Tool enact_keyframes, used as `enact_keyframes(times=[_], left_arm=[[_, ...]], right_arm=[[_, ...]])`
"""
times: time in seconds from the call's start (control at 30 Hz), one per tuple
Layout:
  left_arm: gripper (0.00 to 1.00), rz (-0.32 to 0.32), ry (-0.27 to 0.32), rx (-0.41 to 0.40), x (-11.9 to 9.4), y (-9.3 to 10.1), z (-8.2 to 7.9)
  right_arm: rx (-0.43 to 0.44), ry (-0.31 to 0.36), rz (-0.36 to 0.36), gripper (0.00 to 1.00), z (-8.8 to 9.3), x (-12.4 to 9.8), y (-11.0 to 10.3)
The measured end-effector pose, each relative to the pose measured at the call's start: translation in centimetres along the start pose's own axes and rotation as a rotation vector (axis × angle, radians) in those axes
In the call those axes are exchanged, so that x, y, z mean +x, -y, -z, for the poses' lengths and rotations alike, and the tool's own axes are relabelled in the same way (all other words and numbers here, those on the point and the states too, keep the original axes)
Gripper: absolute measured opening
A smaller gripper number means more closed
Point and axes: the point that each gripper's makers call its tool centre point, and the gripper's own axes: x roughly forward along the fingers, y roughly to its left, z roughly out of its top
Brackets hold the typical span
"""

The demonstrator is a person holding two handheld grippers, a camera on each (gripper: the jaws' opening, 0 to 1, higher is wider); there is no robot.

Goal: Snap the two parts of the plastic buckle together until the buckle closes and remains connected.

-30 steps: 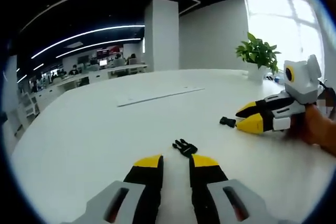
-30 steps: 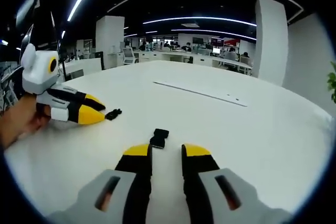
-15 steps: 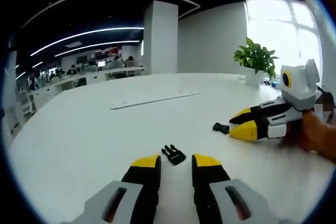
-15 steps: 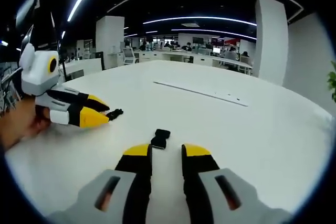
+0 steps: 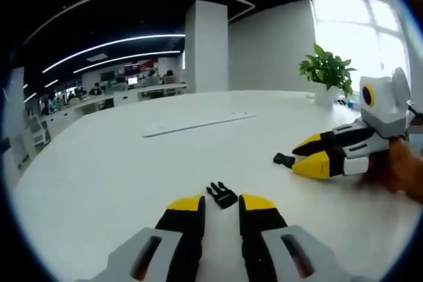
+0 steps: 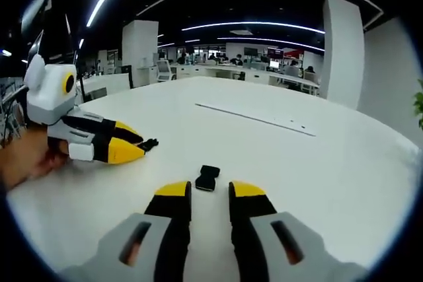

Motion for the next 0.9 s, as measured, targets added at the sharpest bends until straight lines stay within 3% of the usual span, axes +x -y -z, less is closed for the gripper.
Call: enact_keyframes(times=[0.37, 0.9], left_arm=[[0.12, -0.032, -0.009, -0.003, -0.7, -1.0, 0.3], [0.14, -0.029, -0.006, 0.008, -0.6, -1.0, 0.2]], right_arm=[[-0.004, -0.007, 0.022, 0.22, 0.2, -0.1, 0.5], [-0.007, -0.010, 0.014, 0.20, -0.2, 0.6, -0.1]])
